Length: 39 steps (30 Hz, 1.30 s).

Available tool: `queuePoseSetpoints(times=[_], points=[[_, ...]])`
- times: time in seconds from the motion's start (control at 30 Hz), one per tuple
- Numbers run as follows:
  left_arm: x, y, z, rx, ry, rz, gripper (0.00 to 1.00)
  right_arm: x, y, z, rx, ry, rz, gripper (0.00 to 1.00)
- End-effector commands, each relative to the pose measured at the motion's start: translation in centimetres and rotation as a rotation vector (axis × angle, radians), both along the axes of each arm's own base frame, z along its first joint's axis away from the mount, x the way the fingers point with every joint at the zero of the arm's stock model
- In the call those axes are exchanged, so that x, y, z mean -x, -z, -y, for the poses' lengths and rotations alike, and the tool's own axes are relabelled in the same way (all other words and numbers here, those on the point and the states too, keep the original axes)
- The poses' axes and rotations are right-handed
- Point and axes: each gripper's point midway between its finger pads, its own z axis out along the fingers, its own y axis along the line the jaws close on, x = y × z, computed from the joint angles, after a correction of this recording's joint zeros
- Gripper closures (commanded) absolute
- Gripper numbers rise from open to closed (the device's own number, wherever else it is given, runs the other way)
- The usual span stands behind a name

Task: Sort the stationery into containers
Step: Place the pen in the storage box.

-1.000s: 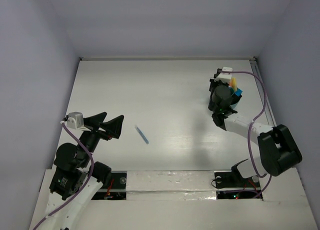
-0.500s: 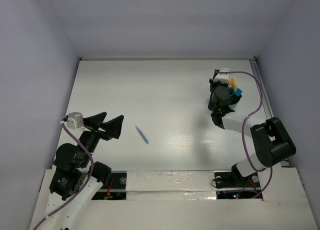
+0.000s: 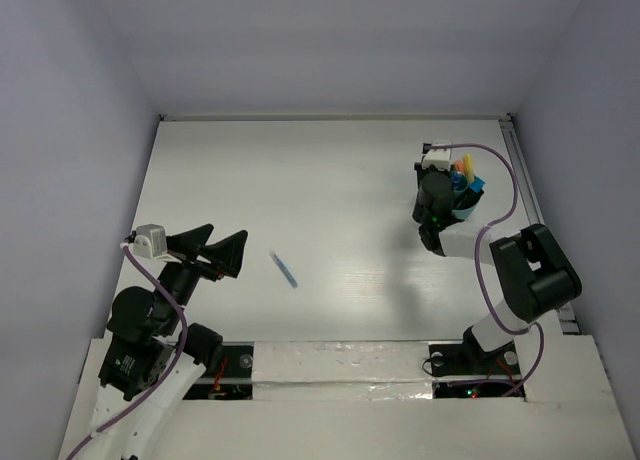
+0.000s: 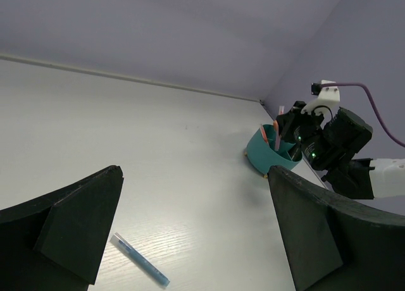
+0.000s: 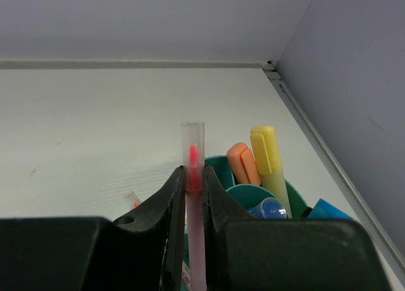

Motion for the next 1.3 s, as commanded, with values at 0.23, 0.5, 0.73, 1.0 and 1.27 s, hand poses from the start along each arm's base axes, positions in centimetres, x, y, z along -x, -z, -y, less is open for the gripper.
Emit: queuePoseSetpoints(times=[0.23, 0.5, 0.73, 1.0, 1.27], points=[[0.5, -2.1, -0.3, 0.029, -0.002, 0.071, 0.01, 0.2, -1.7, 0.5, -0.026, 0.026, 0.056, 0.80], [0.5, -2.0, -0.3, 0.029, -0.005, 0.069, 0.01, 0.2, -1.3, 0.6, -0.023, 0.027, 0.045, 0.78], [0.4, -2.0, -0.3, 0.028, -0.005, 0.068, 0.01, 0.4, -2.2, 0.4, -0.044, 0.013, 0.056, 0.67], [0.3, -2.0, -0.3, 0.026, -0.007, 0.066, 0.01, 1.0, -3.3, -2.5, -0.147, -0.134, -0.026, 0.65], [0.2, -1.8, -0.3, 0.024, -0.010, 0.057, 0.01, 4.3, -2.0, -20.8, -0.280, -0.738, -0.369, 0.54]])
